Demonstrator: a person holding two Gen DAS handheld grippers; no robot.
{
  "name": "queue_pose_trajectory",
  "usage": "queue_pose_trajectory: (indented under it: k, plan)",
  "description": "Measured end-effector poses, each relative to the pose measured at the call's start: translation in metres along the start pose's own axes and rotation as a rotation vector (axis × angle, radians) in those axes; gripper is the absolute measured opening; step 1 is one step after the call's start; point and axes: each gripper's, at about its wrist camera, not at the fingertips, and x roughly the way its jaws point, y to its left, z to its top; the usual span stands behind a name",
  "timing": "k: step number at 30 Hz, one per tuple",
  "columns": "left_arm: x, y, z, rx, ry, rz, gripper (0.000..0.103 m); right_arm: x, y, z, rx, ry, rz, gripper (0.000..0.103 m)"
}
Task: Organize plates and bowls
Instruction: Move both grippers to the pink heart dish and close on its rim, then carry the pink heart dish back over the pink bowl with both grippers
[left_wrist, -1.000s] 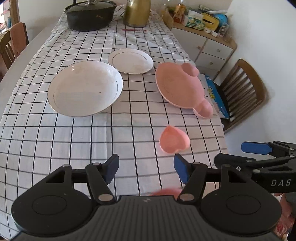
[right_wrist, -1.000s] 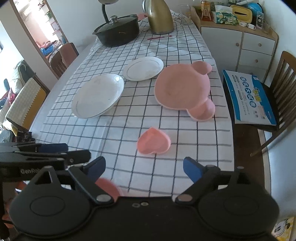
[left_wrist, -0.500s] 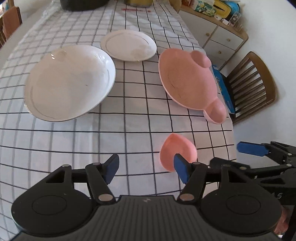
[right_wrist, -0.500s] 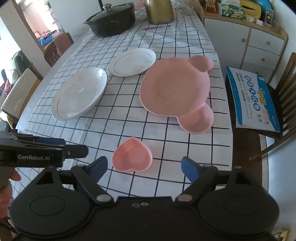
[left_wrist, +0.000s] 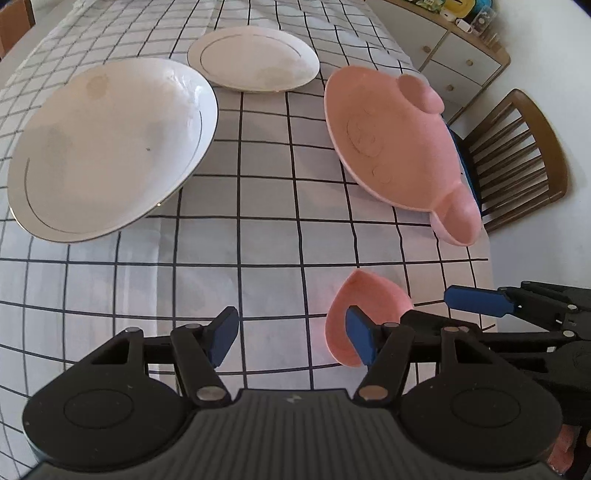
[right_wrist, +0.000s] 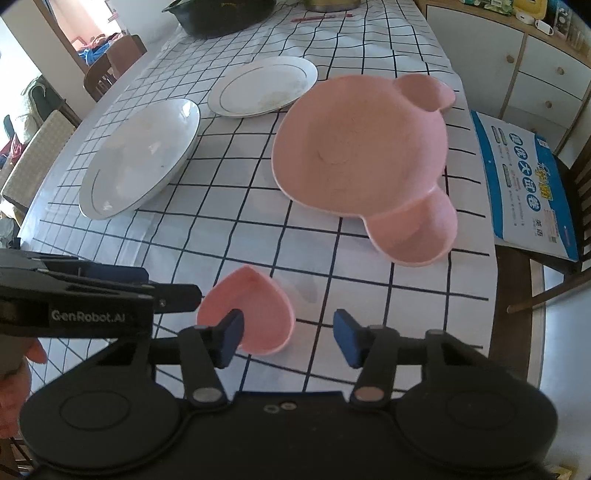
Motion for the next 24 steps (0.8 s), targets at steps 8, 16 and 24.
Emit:
queue_pose_trajectory:
  k: [8, 16, 24]
  plan:
    - [0.011, -0.004, 0.000, 0.005, 0.030, -0.049, 0.043, 0.009, -0.001, 0.002, -0.012, 0.017, 0.010, 0.035]
    - [0.016, -0.012, -0.001, 0.036, 0.045, -0.061, 0.028, 0.016, 0.001, 0.001, -0.001, 0.037, 0.009, 0.016]
    - [0.019, -0.018, -0.004, 0.072, 0.054, -0.054, 0.012, 0.016, 0.003, 0.000, 0.021, 0.032, -0.006, 0.007]
